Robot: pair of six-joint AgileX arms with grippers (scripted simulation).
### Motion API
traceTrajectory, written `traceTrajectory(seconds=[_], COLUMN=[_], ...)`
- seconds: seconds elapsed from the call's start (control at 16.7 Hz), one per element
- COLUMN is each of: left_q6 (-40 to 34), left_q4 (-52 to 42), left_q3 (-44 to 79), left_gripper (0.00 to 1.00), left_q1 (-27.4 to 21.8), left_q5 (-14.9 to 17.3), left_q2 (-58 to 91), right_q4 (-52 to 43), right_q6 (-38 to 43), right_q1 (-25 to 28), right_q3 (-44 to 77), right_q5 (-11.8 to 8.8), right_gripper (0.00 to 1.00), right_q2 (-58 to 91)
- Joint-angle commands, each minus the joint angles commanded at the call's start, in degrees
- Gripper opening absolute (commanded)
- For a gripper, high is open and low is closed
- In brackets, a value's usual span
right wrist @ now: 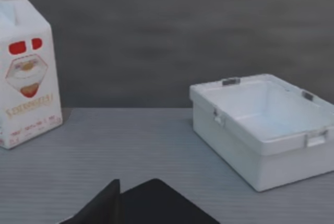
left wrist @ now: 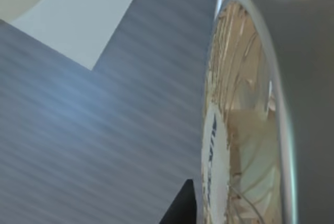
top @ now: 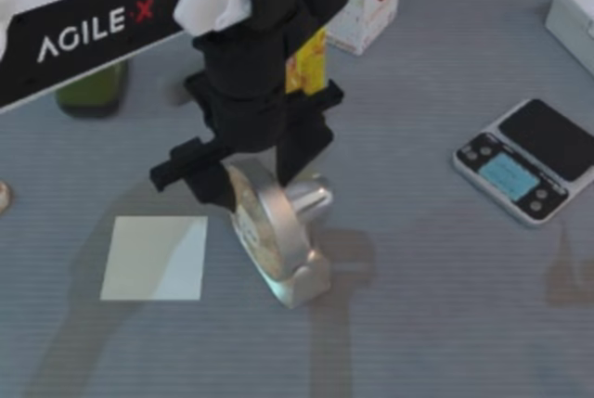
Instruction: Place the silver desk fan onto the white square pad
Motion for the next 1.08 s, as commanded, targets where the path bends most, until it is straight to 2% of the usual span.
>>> traceTrajectory(seconds=[0.3, 0.9, 1.08], left_q6=[0.0, 0.1, 0.0], left_q4=[0.0, -0.2, -4.2], left_q3=[0.0, 0.2, 4.5], left_gripper=[0.02, 0.0, 0.0], left_q1=[0.0, 0.0, 0.3], left_q5=[0.0, 0.0, -0.1], left_q2=[0.0, 0.1, 0.4], right_q4=[0.0, 0.0, 0.0], right_q6=[0.0, 0.0, 0.0], right_q1=[0.0, 0.0, 0.0], right_q3=[0.0, 0.0, 0.0], right_q5=[0.0, 0.0, 0.0], right_gripper=[1.0, 1.0, 1.0], right_q2=[0.0, 0.0, 0.0])
